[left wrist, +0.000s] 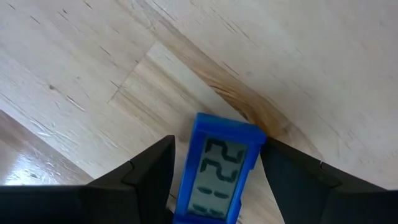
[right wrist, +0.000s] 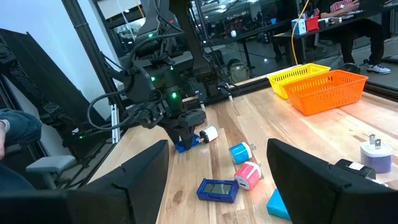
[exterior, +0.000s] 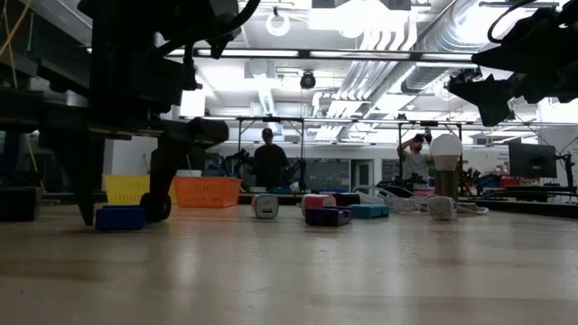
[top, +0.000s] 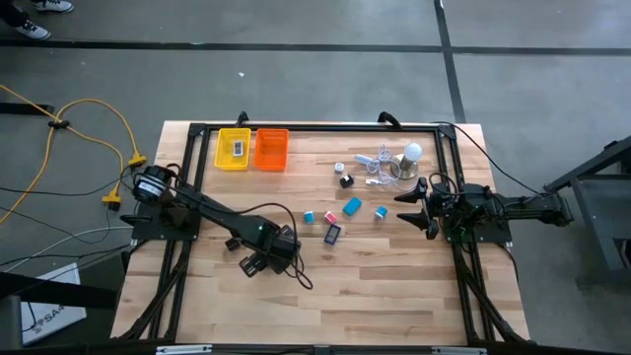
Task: Pick & Place Office items
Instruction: Put the left blue digital clock into the yellow basket
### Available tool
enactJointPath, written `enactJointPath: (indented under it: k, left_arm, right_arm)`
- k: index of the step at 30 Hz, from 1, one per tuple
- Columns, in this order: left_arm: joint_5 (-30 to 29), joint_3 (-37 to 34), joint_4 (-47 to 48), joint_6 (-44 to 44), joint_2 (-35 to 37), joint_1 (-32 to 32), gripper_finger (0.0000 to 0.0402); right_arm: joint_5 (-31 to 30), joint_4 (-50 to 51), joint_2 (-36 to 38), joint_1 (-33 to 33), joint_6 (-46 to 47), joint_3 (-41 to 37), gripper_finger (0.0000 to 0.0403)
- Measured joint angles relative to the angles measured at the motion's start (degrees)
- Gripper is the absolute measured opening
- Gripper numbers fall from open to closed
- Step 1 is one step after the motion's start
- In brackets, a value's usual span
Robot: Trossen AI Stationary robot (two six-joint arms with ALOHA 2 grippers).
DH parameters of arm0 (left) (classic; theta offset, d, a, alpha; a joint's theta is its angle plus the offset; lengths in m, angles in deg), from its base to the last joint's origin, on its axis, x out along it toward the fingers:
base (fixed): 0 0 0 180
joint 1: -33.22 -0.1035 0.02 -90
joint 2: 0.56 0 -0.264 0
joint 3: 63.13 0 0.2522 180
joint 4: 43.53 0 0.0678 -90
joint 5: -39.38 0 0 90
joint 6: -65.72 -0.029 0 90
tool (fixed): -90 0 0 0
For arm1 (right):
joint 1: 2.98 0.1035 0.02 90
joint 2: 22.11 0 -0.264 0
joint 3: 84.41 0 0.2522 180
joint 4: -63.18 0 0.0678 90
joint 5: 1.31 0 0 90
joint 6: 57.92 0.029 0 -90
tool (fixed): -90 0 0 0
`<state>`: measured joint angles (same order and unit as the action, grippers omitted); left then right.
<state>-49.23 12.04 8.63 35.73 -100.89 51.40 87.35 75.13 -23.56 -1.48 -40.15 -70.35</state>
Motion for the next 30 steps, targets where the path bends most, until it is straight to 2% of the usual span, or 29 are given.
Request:
enactJointPath:
  k: [14, 26, 30]
  left_arm:
    - [0.02, 0.00, 0.15, -0.04, 0.00, 0.00, 0.0213]
    - [0.28, 0.07, 0.19, 0.24, 0.02, 0.00, 0.0155]
    - [0.33, 0.07, 0.19, 0.26, 0.04, 0.00, 0.0153]
  right_arm:
    - [0.00, -0.04, -0.01, 0.01, -0.01, 0.00, 0.0259]
    - [0.00, -0.07, 0.00, 0.00, 0.00, 0.01, 0.0259]
    - [0.00, -0.07, -0.01, 0.01, 0.01, -0.01, 0.0259]
